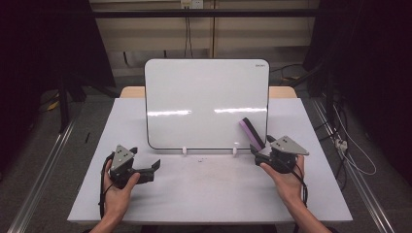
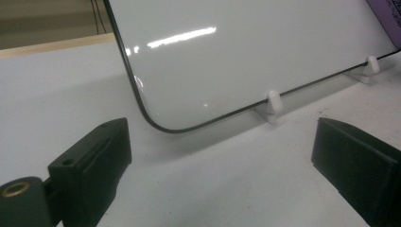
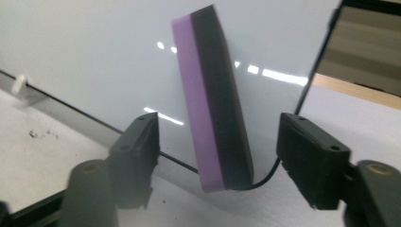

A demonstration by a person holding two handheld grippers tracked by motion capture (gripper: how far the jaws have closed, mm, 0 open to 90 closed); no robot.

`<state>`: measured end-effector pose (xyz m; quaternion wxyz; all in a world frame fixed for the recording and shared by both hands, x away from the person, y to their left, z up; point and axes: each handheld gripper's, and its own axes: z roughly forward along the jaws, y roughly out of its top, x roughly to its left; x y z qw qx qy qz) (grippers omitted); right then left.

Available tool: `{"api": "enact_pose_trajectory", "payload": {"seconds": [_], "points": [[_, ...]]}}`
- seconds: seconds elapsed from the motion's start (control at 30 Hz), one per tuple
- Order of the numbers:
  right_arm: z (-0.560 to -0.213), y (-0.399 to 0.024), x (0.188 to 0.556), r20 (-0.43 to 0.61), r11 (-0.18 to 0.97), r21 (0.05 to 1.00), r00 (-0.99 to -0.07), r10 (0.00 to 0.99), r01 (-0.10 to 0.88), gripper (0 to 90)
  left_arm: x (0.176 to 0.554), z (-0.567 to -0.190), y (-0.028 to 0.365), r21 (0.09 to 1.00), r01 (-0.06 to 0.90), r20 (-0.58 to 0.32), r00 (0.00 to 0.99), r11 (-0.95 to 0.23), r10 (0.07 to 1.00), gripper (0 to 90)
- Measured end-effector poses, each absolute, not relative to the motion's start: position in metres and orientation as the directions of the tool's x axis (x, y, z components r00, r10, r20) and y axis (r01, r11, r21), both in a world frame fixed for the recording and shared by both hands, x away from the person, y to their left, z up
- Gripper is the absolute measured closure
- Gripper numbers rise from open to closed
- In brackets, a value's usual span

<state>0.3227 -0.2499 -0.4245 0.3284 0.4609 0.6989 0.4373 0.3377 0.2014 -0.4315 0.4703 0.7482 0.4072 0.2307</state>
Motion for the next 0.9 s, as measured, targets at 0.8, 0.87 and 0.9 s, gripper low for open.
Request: {"api": "enact_pose_trajectory", "payload": {"seconds": [0.8,0.87,0.9], "points": [[-0.447,-0.300,0.268,0.082,0.037,0.930,-0.304,0.949,0.367,4.7,0.325,-0.431,0.210,0.900,0.386,-0.043,0.537,-0.200,0.842,5.9],[-0.447,-0.300,0.268,0.089,0.028,0.931,-0.302,0.949,0.364,4.8,0.324,-0.431,0.211,0.905,0.380,-0.045,0.531,-0.190,0.846,5.6],[-0.448,-0.300,0.269,0.081,0.036,0.931,-0.302,0.950,0.362,4.9,0.324,-0.431,0.211,0.903,0.381,-0.038,0.533,-0.200,0.845,5.4]]}}
